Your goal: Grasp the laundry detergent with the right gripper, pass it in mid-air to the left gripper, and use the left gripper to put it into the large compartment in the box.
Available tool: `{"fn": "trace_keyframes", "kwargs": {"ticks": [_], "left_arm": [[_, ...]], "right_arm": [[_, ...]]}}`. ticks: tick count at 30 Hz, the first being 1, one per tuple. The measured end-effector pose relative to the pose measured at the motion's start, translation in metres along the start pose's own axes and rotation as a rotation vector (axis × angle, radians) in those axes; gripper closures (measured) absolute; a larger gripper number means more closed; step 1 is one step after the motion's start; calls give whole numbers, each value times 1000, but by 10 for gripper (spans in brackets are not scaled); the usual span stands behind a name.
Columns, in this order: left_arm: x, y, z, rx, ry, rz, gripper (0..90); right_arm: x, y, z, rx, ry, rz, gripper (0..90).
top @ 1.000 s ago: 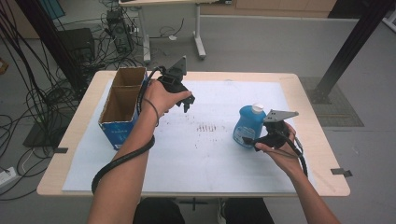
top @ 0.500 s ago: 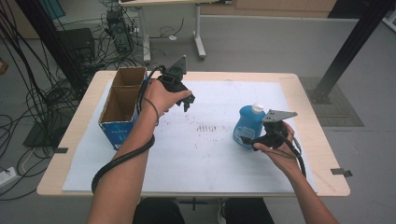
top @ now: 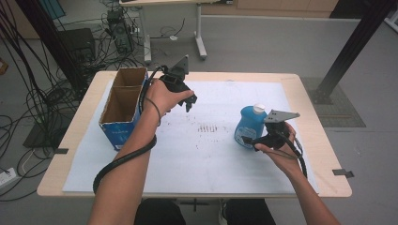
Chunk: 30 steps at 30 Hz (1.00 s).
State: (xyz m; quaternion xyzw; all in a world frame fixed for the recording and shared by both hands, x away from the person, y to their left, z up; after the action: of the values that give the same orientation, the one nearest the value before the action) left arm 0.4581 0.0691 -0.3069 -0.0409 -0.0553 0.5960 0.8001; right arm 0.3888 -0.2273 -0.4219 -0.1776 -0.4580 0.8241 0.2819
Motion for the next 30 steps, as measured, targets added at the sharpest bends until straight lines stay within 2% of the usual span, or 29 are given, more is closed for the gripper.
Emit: {"fn": "trace_keyframes", "kwargs": {"ticks": [30], "left_arm": [[3,-1,-1,0,-1,5,54]], "right_arm": [[4,-3,-4,-32,-4,-3,19]]}}
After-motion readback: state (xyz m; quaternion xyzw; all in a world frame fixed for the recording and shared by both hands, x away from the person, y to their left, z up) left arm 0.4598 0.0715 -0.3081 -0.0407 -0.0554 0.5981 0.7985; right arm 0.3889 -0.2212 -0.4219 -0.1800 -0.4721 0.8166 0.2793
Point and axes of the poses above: each handheld gripper's, and its own axes: z roughly backward along the jaws, y roughly out of its underside, x roughly to its left, the point moved 4 cm from there along -z, roughly forward along the jaws, and after that the axes turned 2 degrees about z, right-handed, at the moved point
